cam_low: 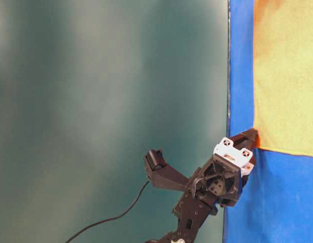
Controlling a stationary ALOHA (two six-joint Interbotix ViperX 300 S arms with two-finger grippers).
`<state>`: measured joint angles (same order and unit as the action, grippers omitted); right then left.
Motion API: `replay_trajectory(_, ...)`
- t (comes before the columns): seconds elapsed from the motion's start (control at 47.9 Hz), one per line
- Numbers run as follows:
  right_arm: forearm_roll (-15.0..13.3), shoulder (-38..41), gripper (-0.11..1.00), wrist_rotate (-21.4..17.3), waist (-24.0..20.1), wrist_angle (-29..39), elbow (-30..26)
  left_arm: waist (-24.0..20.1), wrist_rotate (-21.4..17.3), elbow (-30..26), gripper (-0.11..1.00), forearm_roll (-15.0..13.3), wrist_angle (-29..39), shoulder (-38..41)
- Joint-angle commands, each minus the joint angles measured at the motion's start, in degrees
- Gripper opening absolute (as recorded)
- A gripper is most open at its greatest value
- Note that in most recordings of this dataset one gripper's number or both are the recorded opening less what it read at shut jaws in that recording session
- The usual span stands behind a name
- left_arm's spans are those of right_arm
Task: Fold the orange towel.
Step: 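Move both grippers to the towel's top corners and pinch them, then pull both held corners down toward the bottom edge, folding in half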
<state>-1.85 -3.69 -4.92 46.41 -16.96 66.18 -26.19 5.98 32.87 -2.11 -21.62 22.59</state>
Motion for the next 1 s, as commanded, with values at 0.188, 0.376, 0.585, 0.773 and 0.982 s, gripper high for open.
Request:
replay_trajectory(0.188,-0.3,-0.5,0.02,0.1,0.3,-0.3,-0.4,0.2,-0.7,-0.4,0.06,0.1,0.3,-1.1)
replay_trajectory(0.376,-0.2,-2.4,0.02,0.0,0.3,-0.1,-0.5,-0.1,-1.2,-1.3,0.05,0.4,1.8,-2.2)
replay_trajectory(0.585,-0.2,-9.5,0.02,-0.3,0.2,2.4,0.2,0.0,-3.9,-2.3,0.05,0.4,4.5,-6.2)
replay_trajectory(0.773,-0.2,-12.9,0.02,-0.3,0.1,5.0,0.5,0.4,-4.5,-2.0,0.05,0.4,5.4,-8.2)
replay_trajectory(0.982,-0.2,-13.3,0.02,-0.7,-1.1,5.2,0.9,2.5,-4.6,-1.5,0.05,0.4,7.4,-9.2)
